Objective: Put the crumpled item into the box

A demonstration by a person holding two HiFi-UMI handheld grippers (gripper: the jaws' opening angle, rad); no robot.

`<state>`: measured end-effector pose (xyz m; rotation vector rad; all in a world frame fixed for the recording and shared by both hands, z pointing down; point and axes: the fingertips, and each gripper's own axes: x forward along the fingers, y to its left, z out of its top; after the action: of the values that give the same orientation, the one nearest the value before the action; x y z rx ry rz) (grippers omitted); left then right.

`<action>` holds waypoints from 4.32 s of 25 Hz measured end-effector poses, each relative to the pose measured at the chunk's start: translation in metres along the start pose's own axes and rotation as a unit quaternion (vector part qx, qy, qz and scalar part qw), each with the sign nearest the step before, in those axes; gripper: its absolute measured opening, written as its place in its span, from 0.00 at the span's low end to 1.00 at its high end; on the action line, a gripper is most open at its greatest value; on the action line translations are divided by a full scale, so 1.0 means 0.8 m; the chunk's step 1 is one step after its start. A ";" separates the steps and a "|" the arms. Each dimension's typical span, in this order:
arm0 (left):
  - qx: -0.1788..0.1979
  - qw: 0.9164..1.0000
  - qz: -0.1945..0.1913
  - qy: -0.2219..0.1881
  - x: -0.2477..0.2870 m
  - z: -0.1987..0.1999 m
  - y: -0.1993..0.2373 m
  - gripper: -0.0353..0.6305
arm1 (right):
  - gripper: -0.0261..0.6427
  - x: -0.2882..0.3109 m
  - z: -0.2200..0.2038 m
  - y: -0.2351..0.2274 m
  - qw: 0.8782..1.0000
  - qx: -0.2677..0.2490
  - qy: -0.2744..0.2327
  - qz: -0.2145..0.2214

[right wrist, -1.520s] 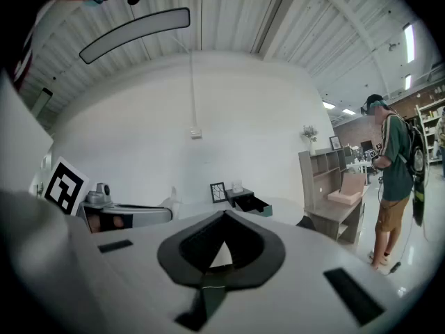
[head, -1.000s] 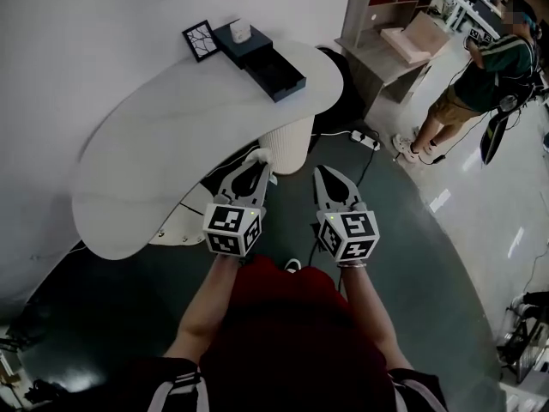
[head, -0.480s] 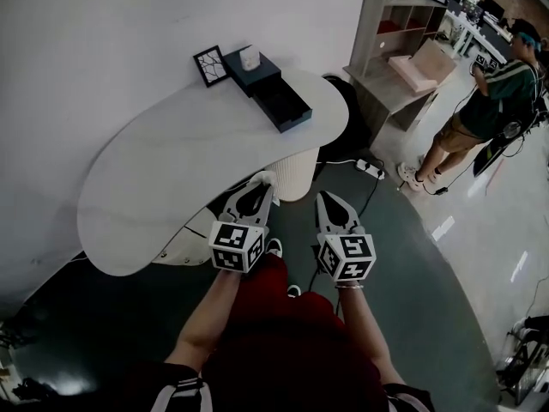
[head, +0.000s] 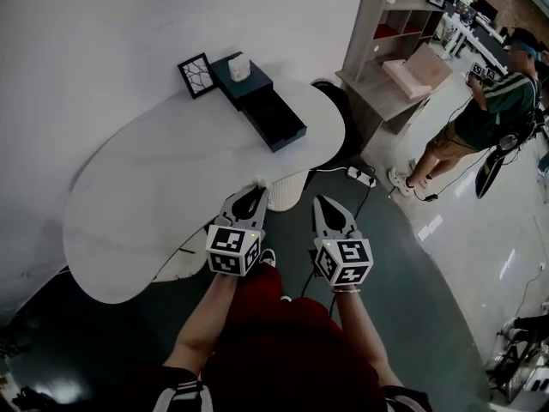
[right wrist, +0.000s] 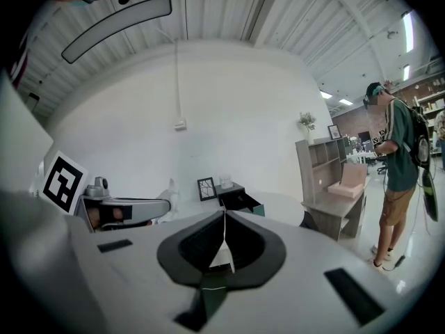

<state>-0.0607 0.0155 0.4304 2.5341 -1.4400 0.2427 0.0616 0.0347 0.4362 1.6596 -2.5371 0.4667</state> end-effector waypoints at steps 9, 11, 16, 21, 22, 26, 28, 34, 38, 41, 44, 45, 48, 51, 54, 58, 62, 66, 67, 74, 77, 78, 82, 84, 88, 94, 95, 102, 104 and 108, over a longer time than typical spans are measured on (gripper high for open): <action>-0.005 1.000 -0.013 0.008 0.076 0.015 0.052 0.13 | 0.06 0.089 0.015 -0.020 1.000 0.001 0.011 -0.006; -0.006 1.000 -0.018 0.010 0.090 0.018 0.060 0.13 | 0.06 0.104 0.019 -0.025 1.000 0.002 0.014 -0.010; -0.007 0.999 -0.030 0.016 0.120 0.028 0.079 0.13 | 0.06 0.136 0.031 -0.035 1.000 0.001 0.016 -0.021; -0.004 0.999 -0.041 0.013 0.144 0.039 0.095 0.13 | 0.06 0.160 0.040 -0.040 0.999 0.002 0.012 -0.032; -0.003 0.999 -0.043 0.012 0.148 0.041 0.097 0.13 | 0.06 0.163 0.041 -0.040 0.999 0.002 0.012 -0.034; -0.003 0.998 -0.055 0.007 0.158 0.050 0.106 0.13 | 0.06 0.176 0.041 -0.038 0.999 0.005 0.015 -0.041; -0.005 0.998 -0.060 0.008 0.163 0.050 0.109 0.13 | 0.06 0.180 0.040 -0.039 0.999 0.008 0.017 -0.045; -0.010 0.998 -0.066 0.013 0.171 0.047 0.114 0.13 | 0.06 0.185 0.035 -0.045 0.998 0.017 0.025 -0.060; -0.008 0.998 -0.066 0.014 0.174 0.047 0.114 0.13 | 0.06 0.189 0.035 -0.049 0.998 0.019 0.026 -0.061; -0.005 0.998 -0.061 0.015 0.181 0.047 0.116 0.13 | 0.06 0.195 0.035 -0.055 0.998 0.019 0.028 -0.058; -0.001 0.998 -0.054 0.016 0.193 0.051 0.119 0.13 | 0.06 0.204 0.039 -0.063 0.998 0.019 0.028 -0.051; 0.000 0.999 -0.051 0.016 0.198 0.053 0.120 0.13 | 0.06 0.208 0.041 -0.067 0.998 0.019 0.027 -0.048; 0.002 0.999 -0.043 0.018 0.214 0.056 0.123 0.13 | 0.06 0.220 0.047 -0.082 0.999 0.016 0.028 -0.041; 0.002 0.999 -0.033 0.022 0.234 0.058 0.125 0.13 | 0.06 0.234 0.054 -0.099 0.999 0.016 0.030 -0.032; 0.001 0.999 -0.023 0.029 0.254 0.057 0.127 0.13 | 0.06 0.250 0.056 -0.115 0.999 0.015 0.037 -0.021; -0.001 0.999 -0.010 0.043 0.277 0.053 0.132 0.13 | 0.06 0.272 0.057 -0.130 0.999 0.012 0.050 0.000; -0.004 0.998 0.006 0.058 0.297 0.045 0.141 0.13 | 0.06 0.293 0.058 -0.143 0.998 0.011 0.059 0.018; -0.014 0.996 0.030 0.087 0.310 0.031 0.151 0.13 | 0.06 0.307 0.057 -0.154 0.997 0.012 0.070 0.034; -0.015 0.995 0.033 0.093 0.314 0.028 0.152 0.13 | 0.06 0.310 0.057 -0.156 0.997 0.012 0.072 0.037; -0.013 0.991 0.054 0.123 0.332 0.010 0.165 0.13 | 0.06 0.331 0.054 -0.162 0.995 0.009 0.083 0.062; -0.006 0.989 0.058 0.138 0.340 0.004 0.166 0.13 | 0.06 0.337 0.054 -0.165 0.994 0.007 0.088 0.071; -0.003 0.988 0.059 0.144 0.343 0.001 0.166 0.13 | 0.06 0.339 0.054 -0.167 0.993 0.008 0.089 0.073; 0.009 0.984 0.066 0.165 0.354 -0.006 0.167 0.13 | 0.06 0.348 0.055 -0.176 0.993 0.008 0.093 0.078; 0.014 0.982 0.070 0.175 0.357 -0.007 0.168 0.13 | 0.06 0.353 0.055 -0.179 0.992 0.009 0.095 0.081; 0.026 0.978 0.078 0.191 0.362 -0.013 0.171 0.13 | 0.06 0.361 0.054 -0.181 0.991 0.010 0.098 0.087; 0.035 0.975 0.081 0.203 0.366 -0.016 0.171 0.13 | 0.06 0.370 0.053 -0.183 0.990 0.013 0.102 0.093; 0.034 0.975 0.081 0.203 0.367 -0.016 0.172 0.13 | 0.06 0.372 0.053 -0.183 0.990 0.013 0.103 0.094; 0.027 0.975 0.082 0.203 0.367 -0.015 0.172 0.13 | 0.06 0.374 0.051 -0.183 0.989 0.015 0.108 0.098; 0.027 0.975 0.083 0.203 0.367 -0.014 0.172 0.13 | 0.06 0.374 0.051 -0.184 0.989 0.015 0.108 0.099; 0.027 0.975 0.081 0.204 0.367 -0.018 0.171 0.13 | 0.06 0.372 0.045 -0.185 0.989 0.015 0.112 0.100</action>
<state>-0.0300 -0.2911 0.5316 2.2271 -1.4814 0.7880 0.0761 -0.2933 0.5004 1.2844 -2.5475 0.6689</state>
